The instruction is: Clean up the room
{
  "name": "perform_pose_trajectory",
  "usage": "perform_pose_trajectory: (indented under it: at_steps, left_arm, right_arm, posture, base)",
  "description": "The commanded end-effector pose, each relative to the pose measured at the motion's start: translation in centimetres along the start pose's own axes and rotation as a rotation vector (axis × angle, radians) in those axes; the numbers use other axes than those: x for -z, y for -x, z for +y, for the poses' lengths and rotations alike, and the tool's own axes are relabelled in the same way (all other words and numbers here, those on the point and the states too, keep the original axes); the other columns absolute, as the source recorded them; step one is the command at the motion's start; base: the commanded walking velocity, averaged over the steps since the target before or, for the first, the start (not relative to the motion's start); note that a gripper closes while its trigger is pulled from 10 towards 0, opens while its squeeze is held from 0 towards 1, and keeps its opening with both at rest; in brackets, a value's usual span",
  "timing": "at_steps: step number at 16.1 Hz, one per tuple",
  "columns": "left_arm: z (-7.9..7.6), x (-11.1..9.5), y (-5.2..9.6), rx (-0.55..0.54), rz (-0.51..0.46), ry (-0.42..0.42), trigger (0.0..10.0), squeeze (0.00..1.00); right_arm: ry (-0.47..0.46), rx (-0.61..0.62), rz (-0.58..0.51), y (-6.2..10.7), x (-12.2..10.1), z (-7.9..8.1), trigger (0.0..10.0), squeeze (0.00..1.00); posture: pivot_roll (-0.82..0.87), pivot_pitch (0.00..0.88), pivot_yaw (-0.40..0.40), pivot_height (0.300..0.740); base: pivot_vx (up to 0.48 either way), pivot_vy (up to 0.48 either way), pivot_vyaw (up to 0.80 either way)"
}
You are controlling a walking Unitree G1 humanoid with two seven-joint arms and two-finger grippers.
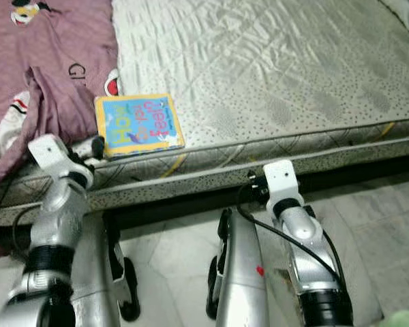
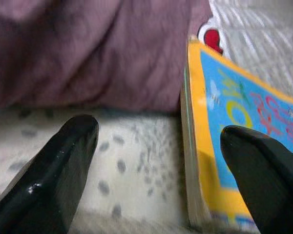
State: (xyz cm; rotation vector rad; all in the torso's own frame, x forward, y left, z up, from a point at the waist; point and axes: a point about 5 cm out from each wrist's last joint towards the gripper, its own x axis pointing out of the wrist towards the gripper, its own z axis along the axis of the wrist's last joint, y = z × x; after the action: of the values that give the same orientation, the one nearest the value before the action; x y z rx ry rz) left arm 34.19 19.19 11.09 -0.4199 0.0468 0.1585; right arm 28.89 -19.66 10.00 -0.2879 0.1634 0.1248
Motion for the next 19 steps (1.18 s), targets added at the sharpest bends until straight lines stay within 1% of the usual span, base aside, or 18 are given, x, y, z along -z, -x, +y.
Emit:
perform_pose_trajectory:
  at_steps: [1,2,4,5,6,7,9,10,11,13,14,19]
  left_arm:
    - [0.1,0.8,0.0,0.006,0.035,0.024,10.0,0.00]
    - [-0.4,1.0,-0.6,0.025,0.056,0.043,10.0,0.00]
    - [-1.1,1.6,-1.1,0.058,0.101,0.073,10.0,0.00]
    - [-1.5,2.7,-1.2,0.095,0.172,0.070,10.0,0.00]
    - [-1.9,3.4,-1.2,0.125,0.218,0.062,10.0,0.00]
    - [-2.3,4.6,-1.0,0.173,0.307,0.056,10.0,0.00]
    - [-2.9,5.9,-0.6,0.219,0.381,0.070,10.0,0.00]
    - [-3.2,6.2,-0.6,0.237,0.393,0.106,7.2,0.00]
    - [-3.4,6.4,-0.5,0.249,0.397,0.147,0.0,0.00]
    - [-3.6,6.2,-0.7,0.270,0.369,0.186,0.0,0.00]
    - [-3.4,5.9,-0.8,0.267,0.354,0.204,0.0,0.00]
    - [-2.9,4.6,-1.4,0.283,0.284,0.229,0.0,0.00]
  right_arm:
    - [0.004,0.017,0.013,0.4,0.2,-0.5,10.0,0.00]
    - [0.009,0.018,0.013,0.5,0.1,-0.6,10.0,0.00]
    - [0.023,0.017,0.008,0.6,-0.1,-0.7,10.0,0.00]
    - [0.030,0.015,0.006,0.7,-0.3,-0.9,10.0,0.00]
    - [0.037,0.013,0.004,0.7,-0.4,-1.0,10.0,0.00]
    - [0.043,0.013,0.001,0.7,-0.5,-1.1,10.0,0.00]
    - [0.052,0.017,-0.009,0.5,-0.9,-1.5,10.0,0.00]
    - [0.055,0.018,-0.010,0.4,-1.0,-1.6,10.0,0.00]
    - [0.060,0.020,-0.012,0.4,-1.1,-1.7,10.0,0.00]
    - [0.068,0.021,-0.017,0.3,-1.3,-1.8,10.0,0.00]
    - [0.072,0.021,-0.023,0.2,-1.4,-1.8,10.0,0.00]
    - [0.074,0.013,-0.055,-0.8,-2.1,-1.2,10.0,0.00]
  posture:
    - [-0.13,0.244,-0.064,0.499]
    - [-0.14,0.242,-0.066,0.499]
    - [-0.16,0.237,-0.075,0.499]
    - [-0.17,0.232,-0.079,0.499]
    - [-0.17,0.229,-0.082,0.499]
    - [-0.18,0.227,-0.083,0.499]
    - [-0.19,0.215,-0.089,0.499]
    - [-0.20,0.210,-0.091,0.499]
    - [-0.20,0.204,-0.095,0.499]
    - [-0.20,0.194,-0.099,0.499]
    - [-0.20,0.184,-0.101,0.499]
    - [-0.18,0.159,-0.098,0.499]
  base:
    - [0.000,0.000,0.00]
    - [0.000,0.000,0.00]
    - [0.000,0.000,0.00]
    - [0.000,0.000,0.00]
    - [0.000,0.000,0.00]
    - [0.000,0.000,0.00]
    - [0.000,0.000,0.00]
    - [0.000,0.000,0.00]
    - [0.000,0.000,0.00]
    - [0.000,0.000,0.00]
    - [0.000,0.000,0.00]
    - [0.000,0.000,0.00]
